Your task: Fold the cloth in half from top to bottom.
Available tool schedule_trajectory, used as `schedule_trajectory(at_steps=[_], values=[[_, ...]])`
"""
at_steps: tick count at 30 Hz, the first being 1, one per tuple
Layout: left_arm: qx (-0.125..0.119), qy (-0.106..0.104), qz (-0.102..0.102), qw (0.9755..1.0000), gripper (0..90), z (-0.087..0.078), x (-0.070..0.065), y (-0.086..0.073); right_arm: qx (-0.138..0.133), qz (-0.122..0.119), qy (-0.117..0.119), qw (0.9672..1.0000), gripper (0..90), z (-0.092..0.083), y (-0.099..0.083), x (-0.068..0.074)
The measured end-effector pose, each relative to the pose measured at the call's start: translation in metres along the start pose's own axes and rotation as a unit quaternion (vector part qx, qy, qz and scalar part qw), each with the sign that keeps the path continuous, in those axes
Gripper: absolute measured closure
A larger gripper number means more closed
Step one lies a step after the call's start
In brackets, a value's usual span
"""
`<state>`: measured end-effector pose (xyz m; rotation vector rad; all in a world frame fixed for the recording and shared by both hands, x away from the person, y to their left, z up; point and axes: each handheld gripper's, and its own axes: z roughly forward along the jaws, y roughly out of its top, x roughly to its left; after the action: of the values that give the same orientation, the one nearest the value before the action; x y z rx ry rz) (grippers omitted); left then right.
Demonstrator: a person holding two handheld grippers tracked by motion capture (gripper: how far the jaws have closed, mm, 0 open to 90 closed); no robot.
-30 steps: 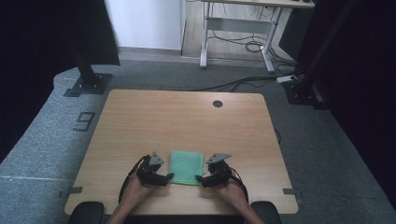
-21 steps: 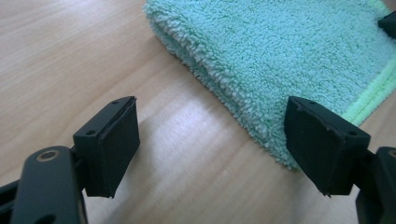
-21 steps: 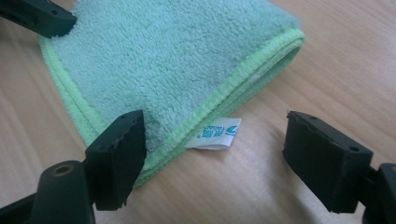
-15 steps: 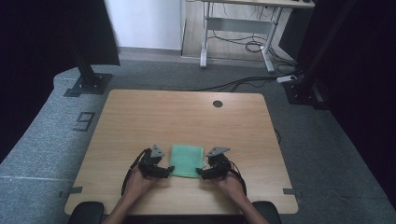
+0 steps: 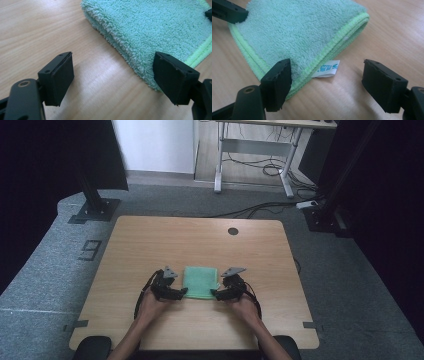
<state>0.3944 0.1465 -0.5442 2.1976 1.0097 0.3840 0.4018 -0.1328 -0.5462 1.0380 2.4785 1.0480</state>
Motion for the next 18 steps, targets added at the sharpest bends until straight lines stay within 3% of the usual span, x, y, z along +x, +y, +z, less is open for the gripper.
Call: schedule_trajectory(at_steps=[13,18], values=[[0.000,0.002,-0.004,1.0000,15.0,0.015,0.017,0.015,-0.007,0.015,-0.009,0.9998,24.3,0.012,0.011,-0.020],[0.000,-0.004,-0.008,1.0000,14.7,0.015,0.019,0.015,-0.008,0.020,-0.010,0.9997,24.3,0.012,0.012,-0.020]])
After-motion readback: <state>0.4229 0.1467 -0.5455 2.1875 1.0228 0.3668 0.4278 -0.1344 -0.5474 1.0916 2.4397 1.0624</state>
